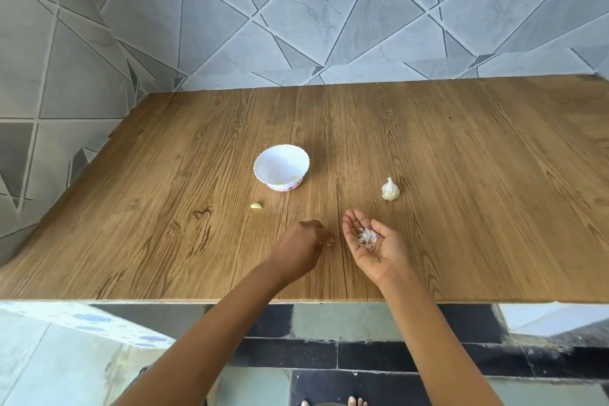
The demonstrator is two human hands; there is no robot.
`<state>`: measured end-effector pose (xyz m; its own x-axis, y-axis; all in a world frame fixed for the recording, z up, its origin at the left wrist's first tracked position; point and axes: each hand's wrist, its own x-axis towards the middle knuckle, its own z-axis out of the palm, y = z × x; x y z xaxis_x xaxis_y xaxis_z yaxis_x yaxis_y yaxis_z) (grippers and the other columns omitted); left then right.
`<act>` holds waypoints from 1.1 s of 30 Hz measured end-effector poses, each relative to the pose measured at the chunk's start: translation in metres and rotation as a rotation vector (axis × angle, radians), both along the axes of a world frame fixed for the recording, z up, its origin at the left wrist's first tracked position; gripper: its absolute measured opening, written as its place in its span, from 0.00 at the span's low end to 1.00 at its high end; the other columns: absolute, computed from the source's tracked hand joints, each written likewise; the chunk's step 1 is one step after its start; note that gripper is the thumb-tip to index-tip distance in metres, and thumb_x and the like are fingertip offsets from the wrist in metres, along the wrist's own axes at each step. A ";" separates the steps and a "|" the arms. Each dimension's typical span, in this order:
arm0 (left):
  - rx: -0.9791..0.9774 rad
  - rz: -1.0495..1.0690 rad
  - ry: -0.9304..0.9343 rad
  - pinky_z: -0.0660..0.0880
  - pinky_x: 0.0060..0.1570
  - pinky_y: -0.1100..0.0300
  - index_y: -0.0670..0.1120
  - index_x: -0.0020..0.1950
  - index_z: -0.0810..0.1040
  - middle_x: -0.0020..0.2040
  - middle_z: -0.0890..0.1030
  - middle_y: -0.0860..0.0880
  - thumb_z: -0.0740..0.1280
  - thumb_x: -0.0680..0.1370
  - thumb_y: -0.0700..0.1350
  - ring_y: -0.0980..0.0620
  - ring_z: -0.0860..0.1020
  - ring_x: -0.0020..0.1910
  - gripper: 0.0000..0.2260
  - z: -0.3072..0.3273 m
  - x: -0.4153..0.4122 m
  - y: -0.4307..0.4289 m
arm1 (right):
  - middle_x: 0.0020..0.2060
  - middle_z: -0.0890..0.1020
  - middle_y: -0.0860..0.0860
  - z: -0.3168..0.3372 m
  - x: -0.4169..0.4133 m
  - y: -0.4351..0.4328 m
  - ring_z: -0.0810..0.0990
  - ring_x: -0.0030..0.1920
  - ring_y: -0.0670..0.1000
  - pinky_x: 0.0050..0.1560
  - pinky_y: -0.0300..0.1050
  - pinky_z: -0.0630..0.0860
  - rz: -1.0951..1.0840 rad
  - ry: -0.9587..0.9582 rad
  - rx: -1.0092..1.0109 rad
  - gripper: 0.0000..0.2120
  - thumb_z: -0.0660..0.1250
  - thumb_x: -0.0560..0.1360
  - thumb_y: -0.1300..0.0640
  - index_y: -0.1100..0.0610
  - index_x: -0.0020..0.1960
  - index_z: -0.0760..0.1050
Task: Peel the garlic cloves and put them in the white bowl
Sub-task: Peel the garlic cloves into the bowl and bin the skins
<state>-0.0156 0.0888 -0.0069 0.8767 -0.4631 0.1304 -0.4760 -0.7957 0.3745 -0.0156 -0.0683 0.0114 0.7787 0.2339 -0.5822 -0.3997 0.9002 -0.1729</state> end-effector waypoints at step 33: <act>-0.075 -0.004 0.023 0.77 0.39 0.52 0.49 0.42 0.81 0.44 0.80 0.51 0.69 0.70 0.38 0.51 0.79 0.40 0.06 0.048 0.002 -0.032 | 0.22 0.73 0.52 0.013 -0.008 0.026 0.75 0.20 0.46 0.20 0.34 0.71 -0.024 0.076 -0.122 0.17 0.53 0.78 0.69 0.59 0.32 0.68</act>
